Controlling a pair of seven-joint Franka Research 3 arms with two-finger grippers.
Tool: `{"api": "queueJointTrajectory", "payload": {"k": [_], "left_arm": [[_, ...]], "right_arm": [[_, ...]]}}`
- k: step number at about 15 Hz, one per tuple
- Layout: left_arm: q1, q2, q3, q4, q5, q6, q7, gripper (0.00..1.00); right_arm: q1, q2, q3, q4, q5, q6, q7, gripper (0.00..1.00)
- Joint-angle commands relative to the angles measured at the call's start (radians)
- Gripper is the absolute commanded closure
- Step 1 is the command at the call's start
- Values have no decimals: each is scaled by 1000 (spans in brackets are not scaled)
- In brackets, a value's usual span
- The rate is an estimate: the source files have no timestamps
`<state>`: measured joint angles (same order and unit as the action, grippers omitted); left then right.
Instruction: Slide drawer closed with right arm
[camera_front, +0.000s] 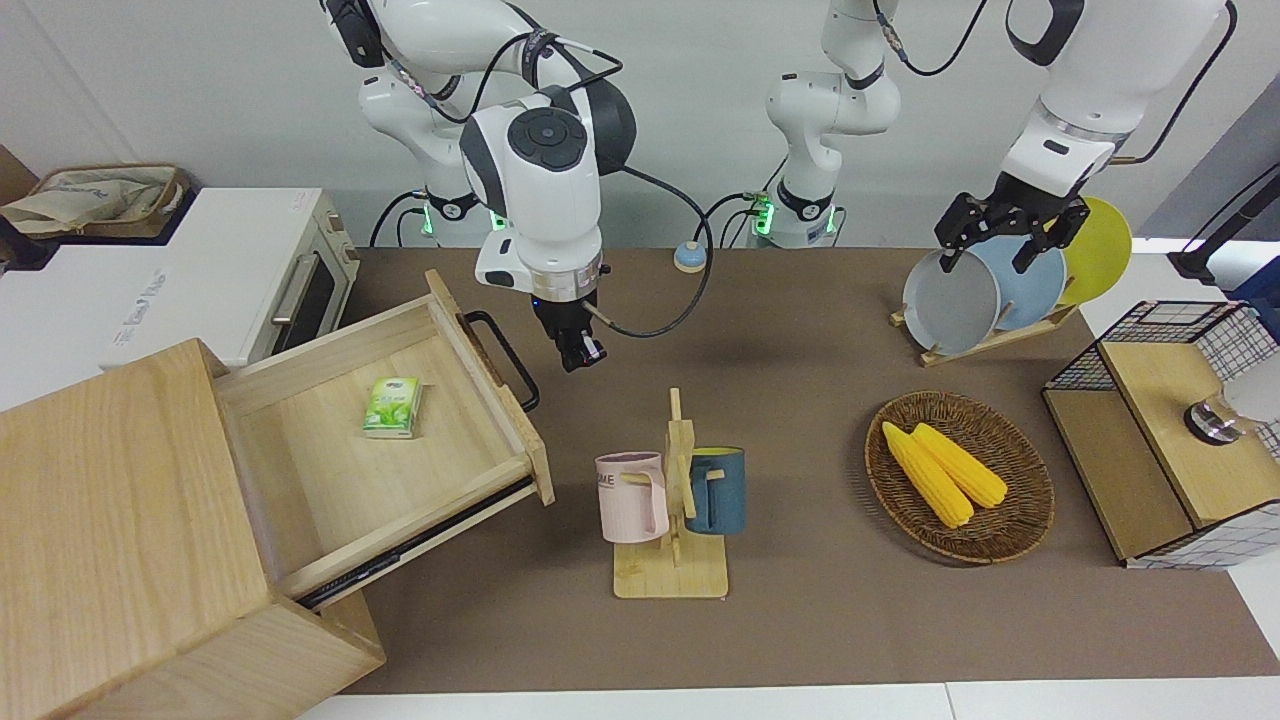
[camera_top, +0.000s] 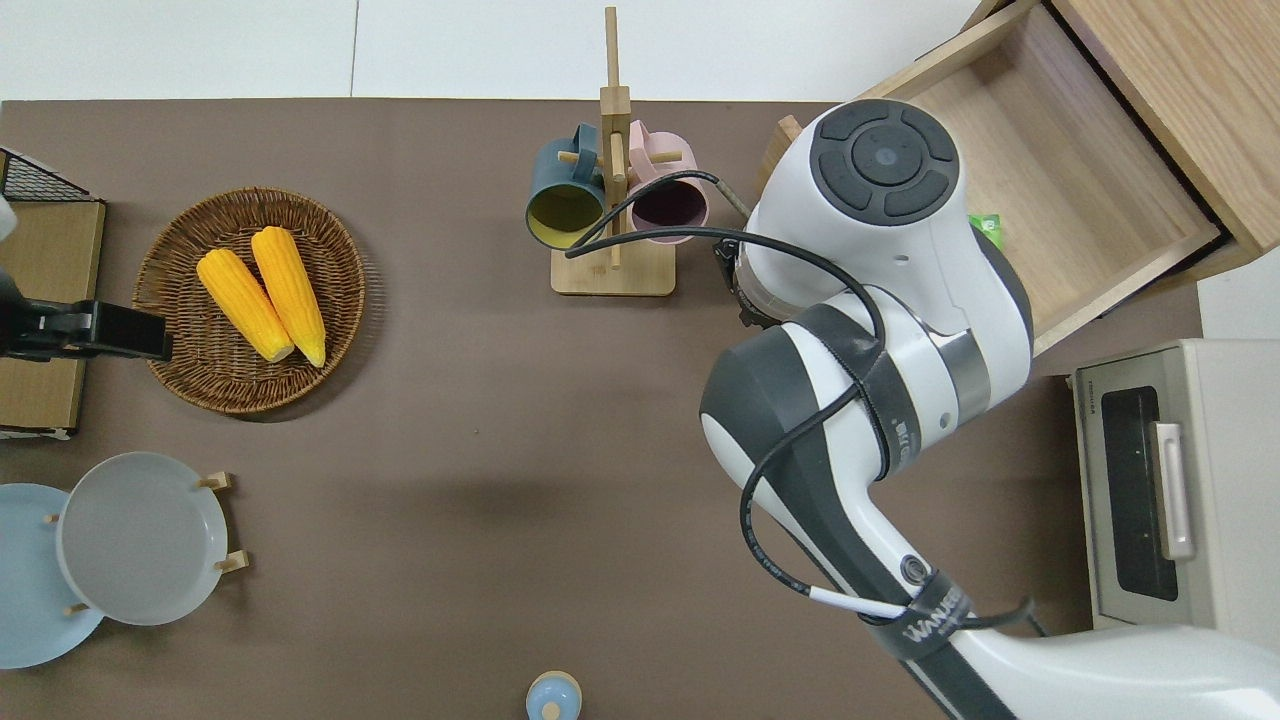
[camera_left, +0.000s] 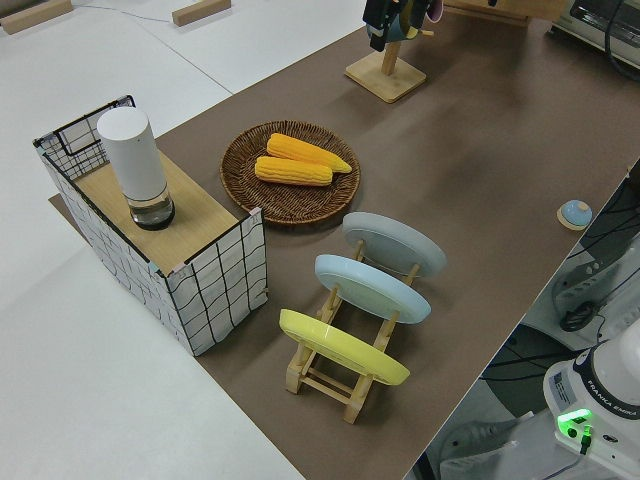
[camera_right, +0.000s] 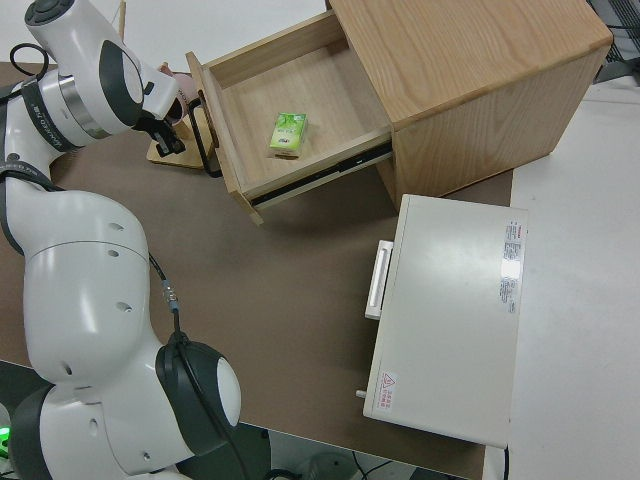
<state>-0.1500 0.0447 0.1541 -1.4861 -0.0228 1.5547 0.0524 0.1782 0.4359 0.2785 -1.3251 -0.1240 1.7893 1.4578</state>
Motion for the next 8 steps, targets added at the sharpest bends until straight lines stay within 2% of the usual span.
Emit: {"api": "queueJointTrajectory", "payload": {"k": [1, 8], "left_arm": [[-17, 12, 16, 20, 14, 1, 6, 2], [-17, 12, 16, 20, 14, 1, 6, 5]], "right_arm": [[-25, 24, 13, 7, -16, 57, 13, 1000], [-71, 26, 13, 9, -17, 59, -42, 1000]]}}
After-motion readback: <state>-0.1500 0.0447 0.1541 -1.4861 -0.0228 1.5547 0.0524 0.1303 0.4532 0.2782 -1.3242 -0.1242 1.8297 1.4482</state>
